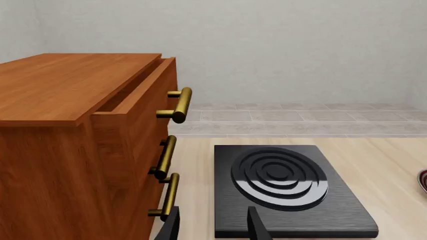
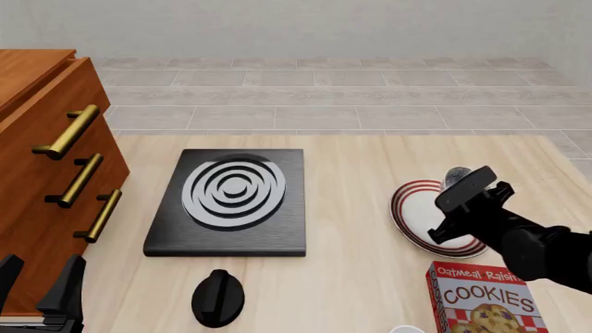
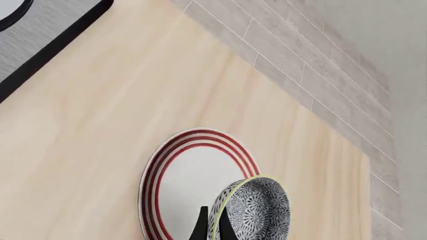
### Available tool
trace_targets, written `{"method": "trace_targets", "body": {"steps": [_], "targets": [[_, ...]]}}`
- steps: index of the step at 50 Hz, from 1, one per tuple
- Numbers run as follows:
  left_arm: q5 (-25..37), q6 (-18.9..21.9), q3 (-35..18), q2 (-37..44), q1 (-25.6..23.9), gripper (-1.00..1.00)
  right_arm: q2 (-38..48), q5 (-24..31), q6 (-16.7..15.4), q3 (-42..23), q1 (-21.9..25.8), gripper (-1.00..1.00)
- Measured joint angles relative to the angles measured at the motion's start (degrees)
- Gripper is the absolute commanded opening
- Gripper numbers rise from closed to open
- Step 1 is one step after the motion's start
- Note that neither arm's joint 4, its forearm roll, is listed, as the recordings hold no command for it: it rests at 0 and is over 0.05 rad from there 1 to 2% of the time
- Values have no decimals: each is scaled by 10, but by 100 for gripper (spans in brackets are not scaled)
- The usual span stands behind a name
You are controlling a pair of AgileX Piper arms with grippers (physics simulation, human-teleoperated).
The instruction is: Pick the akita bowl on the cookies box and place it on the plate.
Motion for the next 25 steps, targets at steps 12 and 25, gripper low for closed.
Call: {"method": "trace_targets", "body": {"steps": [12,25], "targets": [[0,0,0,0,0,100,17,-15,-14,2,1,-100],[0,0,0,0,0,100,39,-32,-21,-2,1,-100]]}}
